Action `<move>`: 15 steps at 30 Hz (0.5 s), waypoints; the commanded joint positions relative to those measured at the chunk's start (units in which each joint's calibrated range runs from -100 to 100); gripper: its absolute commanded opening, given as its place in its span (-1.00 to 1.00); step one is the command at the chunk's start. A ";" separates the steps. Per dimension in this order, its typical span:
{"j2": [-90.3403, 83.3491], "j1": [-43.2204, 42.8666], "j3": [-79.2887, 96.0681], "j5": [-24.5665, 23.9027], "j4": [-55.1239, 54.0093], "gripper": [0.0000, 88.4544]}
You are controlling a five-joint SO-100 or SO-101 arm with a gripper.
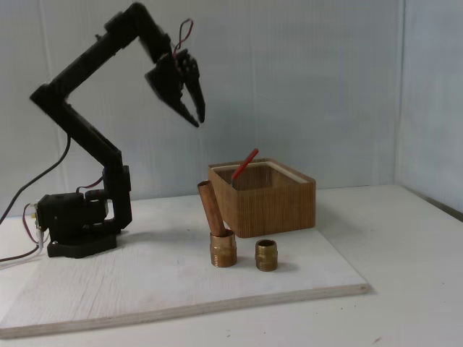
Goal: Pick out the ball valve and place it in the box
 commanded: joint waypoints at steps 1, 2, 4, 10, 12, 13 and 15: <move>-6.48 0.36 10.70 -0.02 -5.95 -0.98; -8.51 0.44 14.76 -0.22 -8.53 -0.98; -13.09 0.44 23.07 -0.27 -13.35 -0.98; -30.13 0.44 44.09 -0.27 -22.39 -0.98; -35.98 0.44 49.06 -0.27 -22.56 -0.98; -38.86 0.44 51.32 -0.22 -22.56 -0.98; -44.46 0.44 55.74 -0.22 -22.56 -0.98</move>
